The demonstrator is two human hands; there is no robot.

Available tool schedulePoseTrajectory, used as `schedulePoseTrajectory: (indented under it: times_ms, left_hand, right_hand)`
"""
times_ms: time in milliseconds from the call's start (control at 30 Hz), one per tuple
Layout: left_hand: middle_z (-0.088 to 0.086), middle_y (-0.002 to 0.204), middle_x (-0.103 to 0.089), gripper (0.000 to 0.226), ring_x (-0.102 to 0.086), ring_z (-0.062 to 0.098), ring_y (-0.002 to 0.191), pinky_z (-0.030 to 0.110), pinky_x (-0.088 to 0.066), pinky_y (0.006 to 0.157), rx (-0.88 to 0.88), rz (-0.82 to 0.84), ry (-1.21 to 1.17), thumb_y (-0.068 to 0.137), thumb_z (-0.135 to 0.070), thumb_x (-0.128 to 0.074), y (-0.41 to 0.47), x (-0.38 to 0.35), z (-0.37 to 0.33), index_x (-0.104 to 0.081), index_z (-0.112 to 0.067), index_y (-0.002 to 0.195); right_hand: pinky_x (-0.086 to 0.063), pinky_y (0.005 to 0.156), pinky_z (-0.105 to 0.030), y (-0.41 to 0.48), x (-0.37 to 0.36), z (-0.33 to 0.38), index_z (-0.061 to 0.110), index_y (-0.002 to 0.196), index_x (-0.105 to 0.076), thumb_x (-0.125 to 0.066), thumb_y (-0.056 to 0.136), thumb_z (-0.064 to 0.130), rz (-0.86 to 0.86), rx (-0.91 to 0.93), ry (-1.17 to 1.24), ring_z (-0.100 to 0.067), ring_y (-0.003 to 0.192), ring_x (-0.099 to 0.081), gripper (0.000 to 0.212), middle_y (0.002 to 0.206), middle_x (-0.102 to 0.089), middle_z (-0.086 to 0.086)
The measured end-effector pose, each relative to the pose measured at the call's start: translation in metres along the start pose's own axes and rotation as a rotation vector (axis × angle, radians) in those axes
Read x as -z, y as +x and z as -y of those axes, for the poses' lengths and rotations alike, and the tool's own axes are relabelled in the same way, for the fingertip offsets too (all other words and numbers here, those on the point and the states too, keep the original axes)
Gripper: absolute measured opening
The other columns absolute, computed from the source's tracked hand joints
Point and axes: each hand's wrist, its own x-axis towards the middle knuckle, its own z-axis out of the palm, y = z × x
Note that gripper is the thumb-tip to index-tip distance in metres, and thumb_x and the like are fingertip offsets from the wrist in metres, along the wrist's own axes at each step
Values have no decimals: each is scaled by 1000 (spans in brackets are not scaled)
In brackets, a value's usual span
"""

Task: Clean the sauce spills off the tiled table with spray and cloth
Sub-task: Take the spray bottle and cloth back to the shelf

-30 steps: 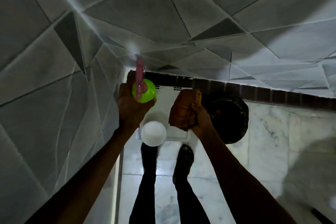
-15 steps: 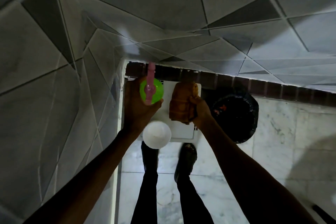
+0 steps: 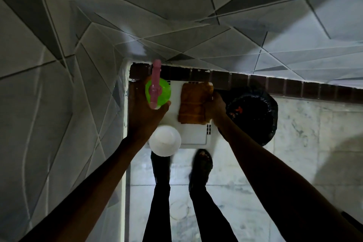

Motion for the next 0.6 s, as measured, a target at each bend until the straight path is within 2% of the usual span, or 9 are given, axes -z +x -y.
schedulePoseTrajectory:
  times_ms: [67, 100, 200, 267, 333, 400, 467, 533, 600]
  left_hand:
    - [-32, 118, -38, 83, -47, 2, 114, 5, -40, 94, -20, -7, -18, 67, -20, -90, 0, 1, 0, -46, -6, 136]
    - [-30, 119, -38, 82, -45, -1, 111, 1, -38, 93, -23, -16, -16, 67, -18, -90, 0, 2, 1, -46, -4, 135]
    - [-7, 120, -49, 77, -43, -5, 108, -3, -33, 91, -42, -24, 0, 67, -15, -90, -1, 3, 5, -49, 3, 130]
    - [-5, 120, -48, 77, -45, -1, 109, -2, -34, 92, -55, -28, 1, 67, -15, -90, -1, 3, 5, -49, 5, 129]
    - [-3, 123, -48, 80, -49, 6, 112, 3, -38, 95, -79, -16, 3, 67, -18, -90, -1, 5, 2, -48, 5, 130]
    - [5, 125, -52, 80, -51, 9, 114, 14, -44, 99, -95, 19, -11, 66, -19, -89, 1, 5, 2, -48, 6, 130]
    - [9, 127, -53, 81, -51, 12, 117, 22, -45, 101, -83, 33, -13, 66, -20, -89, 2, 5, 3, -49, 6, 130]
    - [9, 128, -52, 82, -50, 12, 118, 23, -44, 103, -80, 25, -15, 67, -20, -90, 1, 5, 2, -47, 5, 133]
    - [-1, 125, -49, 84, -47, 4, 115, 12, -41, 102, -78, 13, -27, 66, -17, -90, 0, 4, 2, -46, 5, 135]
  right_hand:
    - [-50, 94, -40, 3, 3, -2, 14, 139, -48, -43, 105, 14, 31, 4, 39, -20, 112, -55, 34, 122, -53, 0]
    - [-54, 94, -43, 7, 3, -4, 17, 135, -50, -42, 104, 11, 66, 11, 40, -23, 113, -59, 33, 126, -57, -3]
    - [-57, 76, -37, 6, 2, -7, 22, 120, -52, -39, 102, 2, 133, 59, 29, -24, 102, -64, 30, 113, -62, -4]
    - [-58, 82, -40, 4, -1, -9, 21, 118, -52, -39, 102, 2, 100, 97, 60, -26, 105, -64, 28, 114, -62, -4]
    - [-59, 83, -38, 3, -4, -14, 18, 124, -52, -44, 100, 2, 101, 87, 130, -24, 106, -65, 29, 122, -63, -6]
    - [-59, 80, -36, 2, -4, -14, 16, 128, -53, -55, 96, 4, 172, 49, 215, -22, 105, -67, 34, 122, -65, -6]
    - [-59, 83, -39, 0, -3, -10, 16, 127, -55, -63, 91, 5, 249, 8, 243, -25, 105, -68, 38, 120, -67, -7]
    - [-59, 89, -45, 1, -4, -5, 13, 124, -58, -65, 86, 2, 311, -10, 245, -29, 107, -68, 40, 121, -67, -11]
    - [-59, 92, -48, 1, -4, -3, 11, 121, -60, -62, 84, -2, 351, -34, 259, -32, 107, -67, 39, 122, -66, -14]
